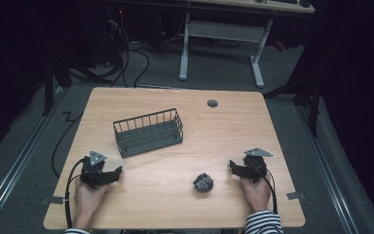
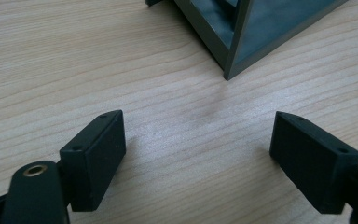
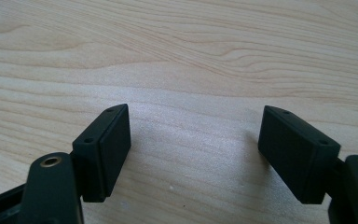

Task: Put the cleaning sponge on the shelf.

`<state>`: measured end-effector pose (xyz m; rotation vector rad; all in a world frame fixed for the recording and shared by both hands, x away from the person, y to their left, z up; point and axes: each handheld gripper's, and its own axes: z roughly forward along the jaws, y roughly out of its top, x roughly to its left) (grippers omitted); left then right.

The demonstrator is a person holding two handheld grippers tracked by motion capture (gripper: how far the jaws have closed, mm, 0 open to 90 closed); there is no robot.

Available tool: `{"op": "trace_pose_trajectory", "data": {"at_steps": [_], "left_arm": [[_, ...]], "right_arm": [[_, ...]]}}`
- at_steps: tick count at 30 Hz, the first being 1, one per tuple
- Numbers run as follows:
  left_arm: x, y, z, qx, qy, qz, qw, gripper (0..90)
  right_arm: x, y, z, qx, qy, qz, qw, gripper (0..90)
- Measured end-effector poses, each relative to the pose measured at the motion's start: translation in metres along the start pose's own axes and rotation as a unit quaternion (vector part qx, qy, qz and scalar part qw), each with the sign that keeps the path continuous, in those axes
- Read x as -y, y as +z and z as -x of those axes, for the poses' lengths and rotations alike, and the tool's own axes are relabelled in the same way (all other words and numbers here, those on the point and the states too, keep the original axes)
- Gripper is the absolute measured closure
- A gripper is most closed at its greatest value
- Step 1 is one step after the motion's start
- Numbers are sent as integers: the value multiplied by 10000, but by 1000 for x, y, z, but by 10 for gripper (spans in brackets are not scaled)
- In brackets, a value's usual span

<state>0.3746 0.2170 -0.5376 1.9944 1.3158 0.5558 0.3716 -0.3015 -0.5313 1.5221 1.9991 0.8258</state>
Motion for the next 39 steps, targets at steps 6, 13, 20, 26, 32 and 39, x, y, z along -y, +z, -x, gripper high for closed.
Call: {"op": "trace_pose_trajectory", "data": {"at_steps": [6,13,20,26,32,39], "left_arm": [[-1,-1,2,121,75,73,9999,248],[-5,-8,2,362,126,245,9990,319],[-11,-14,2,529,116,336,9980,360],[-17,-20,2,681,-55,367,9970,339],[-26,-29,3,709,-51,453,9964,326],[-42,-42,6,568,99,593,9966,303]], "right_arm": [[1,-1,-1,9,22,-1,10000,255],[2,-3,-3,-12,-9,6,10000,258],[3,-3,-3,-23,-16,6,10000,259],[3,-3,-3,-36,-33,9,10000,259],[3,-3,-4,-35,-22,6,10000,259],[3,-4,-4,-53,-45,14,10000,265]]}}
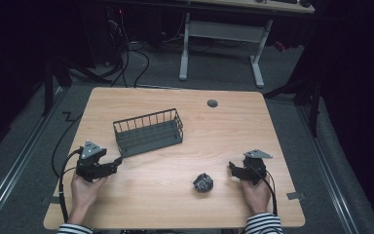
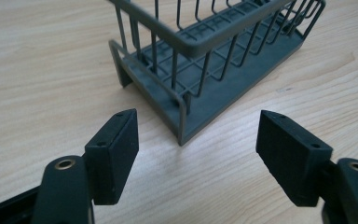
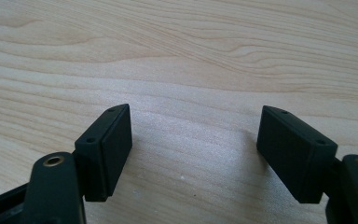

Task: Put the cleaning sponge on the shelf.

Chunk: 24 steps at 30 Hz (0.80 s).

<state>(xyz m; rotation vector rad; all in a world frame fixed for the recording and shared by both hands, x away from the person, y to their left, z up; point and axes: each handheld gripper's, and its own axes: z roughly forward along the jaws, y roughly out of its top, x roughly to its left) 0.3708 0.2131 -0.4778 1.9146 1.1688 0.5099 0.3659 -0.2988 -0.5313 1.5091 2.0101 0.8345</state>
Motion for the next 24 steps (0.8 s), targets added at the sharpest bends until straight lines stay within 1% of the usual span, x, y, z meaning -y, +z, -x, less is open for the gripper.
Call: {"op": "trace_pose_trajectory", "data": {"at_steps": [4,5,6,7,8,9,12,13,15,18,19,20,22,23,24], "left_arm": [[-11,-3,2,34,13,60,10000,297],[-14,-4,2,84,-33,134,9999,298],[-14,-4,2,84,-33,134,9999,296],[-18,-5,1,186,-97,173,9996,294],[-18,-5,1,186,-97,173,9996,294],[-22,-4,0,224,-116,171,9995,295],[-26,-3,-2,217,-140,173,9995,298],[-31,-3,-4,204,-148,148,9996,298],[-34,-2,-5,193,-157,146,9996,299],[-40,-1,-6,107,-150,154,9997,311],[-43,0,-6,15,-103,131,9999,317],[-44,1,-6,-24,-65,117,9999,321],[-49,2,-5,-36,-23,139,9999,327],[-54,2,-5,-92,-5,168,9998,332],[-54,2,-5,-92,-5,168,9998,337]], "right_arm": [[0,0,0,-14,-21,-1,10000,266],[0,0,0,-15,-22,-1,10000,266],[0,0,0,-15,-22,-1,10000,266],[0,0,0,-16,-22,-1,10000,266],[0,0,0,-16,-22,-1,10000,266],[0,0,0,-23,-25,1,10000,270],[0,0,0,-27,-27,2,10000,271],[0,0,0,-28,-38,6,10000,271],[0,0,0,-28,-37,6,10000,271],[0,0,0,-28,-38,6,10000,272],[0,0,0,-27,-26,2,10000,271],[0,0,0,-28,-25,2,10000,271],[0,0,0,-25,-28,4,10000,273],[0,0,-1,-26,-28,4,10000,275],[0,0,-1,-26,-28,4,10000,275]]}}
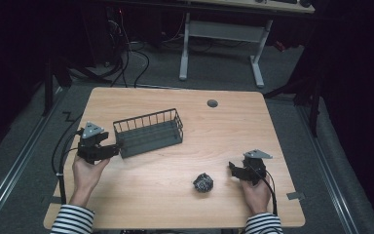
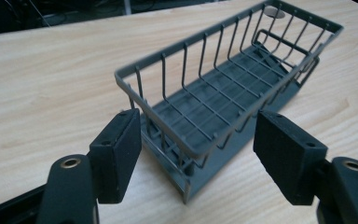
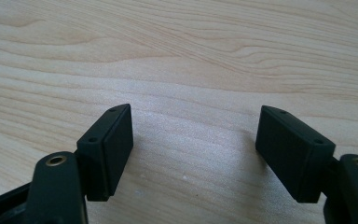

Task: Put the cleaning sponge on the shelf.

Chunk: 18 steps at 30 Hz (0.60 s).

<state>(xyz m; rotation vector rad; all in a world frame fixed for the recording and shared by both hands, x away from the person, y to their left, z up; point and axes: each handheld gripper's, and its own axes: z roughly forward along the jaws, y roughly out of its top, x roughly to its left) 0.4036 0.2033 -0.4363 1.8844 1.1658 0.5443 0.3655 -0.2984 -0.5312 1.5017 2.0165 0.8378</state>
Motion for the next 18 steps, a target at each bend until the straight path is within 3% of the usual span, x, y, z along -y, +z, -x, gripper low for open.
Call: {"op": "trace_pose_trajectory", "data": {"at_steps": [4,11,18], "left_arm": [[-7,5,-4,8,-156,2,9999,352],[-16,19,-9,-212,-323,-134,9992,363],[-15,31,-8,-325,-291,-216,9988,383]], "right_arm": [[0,0,0,0,-4,3,10000,276],[0,0,0,0,-9,3,10000,277],[0,0,0,0,-7,3,10000,277]]}}
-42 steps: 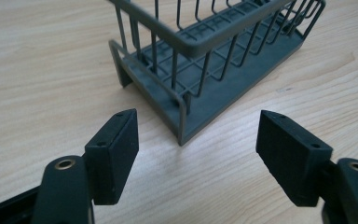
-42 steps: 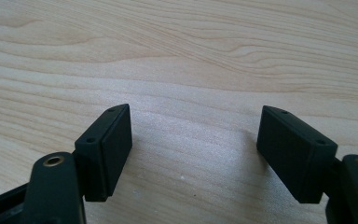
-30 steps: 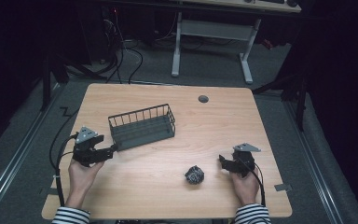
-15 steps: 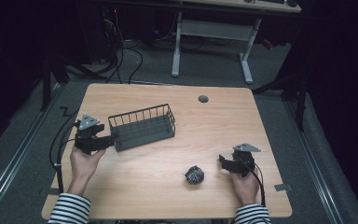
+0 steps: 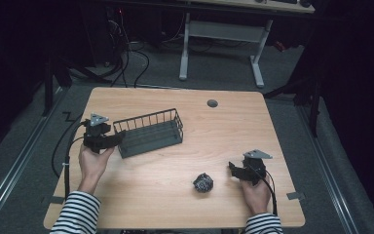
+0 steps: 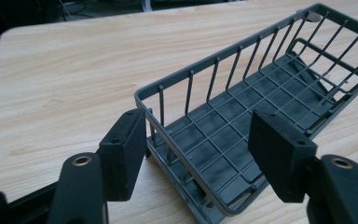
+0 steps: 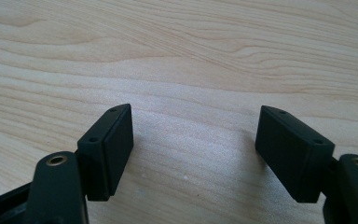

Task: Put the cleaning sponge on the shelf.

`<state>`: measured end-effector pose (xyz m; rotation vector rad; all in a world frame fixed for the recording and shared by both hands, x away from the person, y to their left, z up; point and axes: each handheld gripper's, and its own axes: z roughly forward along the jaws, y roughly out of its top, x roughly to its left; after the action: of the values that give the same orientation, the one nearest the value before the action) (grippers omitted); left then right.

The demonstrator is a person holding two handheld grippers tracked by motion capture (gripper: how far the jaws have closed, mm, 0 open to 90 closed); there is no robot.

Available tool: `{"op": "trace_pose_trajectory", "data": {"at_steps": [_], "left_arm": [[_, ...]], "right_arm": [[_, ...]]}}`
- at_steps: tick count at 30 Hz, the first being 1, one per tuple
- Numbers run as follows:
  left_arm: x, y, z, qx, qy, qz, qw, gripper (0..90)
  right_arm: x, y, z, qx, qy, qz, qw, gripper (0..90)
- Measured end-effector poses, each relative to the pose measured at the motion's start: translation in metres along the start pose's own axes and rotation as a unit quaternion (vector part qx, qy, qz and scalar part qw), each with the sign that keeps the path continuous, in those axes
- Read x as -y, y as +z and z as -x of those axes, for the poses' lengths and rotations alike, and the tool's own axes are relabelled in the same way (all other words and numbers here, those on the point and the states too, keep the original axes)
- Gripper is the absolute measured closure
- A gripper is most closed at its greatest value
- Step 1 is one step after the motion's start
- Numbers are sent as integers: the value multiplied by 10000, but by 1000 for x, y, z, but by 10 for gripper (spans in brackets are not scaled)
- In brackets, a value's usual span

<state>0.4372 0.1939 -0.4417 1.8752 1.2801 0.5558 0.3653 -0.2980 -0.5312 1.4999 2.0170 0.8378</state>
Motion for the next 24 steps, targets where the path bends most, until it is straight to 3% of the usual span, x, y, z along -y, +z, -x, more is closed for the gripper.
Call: {"op": "trace_pose_trajectory", "data": {"at_steps": [8,19,24], "left_arm": [[1,11,-1,43,-174,-143,9997,409],[4,17,-1,-113,-160,-342,9992,454],[10,17,-5,-102,-272,-319,9991,545]], "right_arm": [[0,0,0,-5,-5,-1,10000,277],[0,0,0,-10,-6,-2,10000,277],[0,0,0,-17,2,-3,10000,276]]}}
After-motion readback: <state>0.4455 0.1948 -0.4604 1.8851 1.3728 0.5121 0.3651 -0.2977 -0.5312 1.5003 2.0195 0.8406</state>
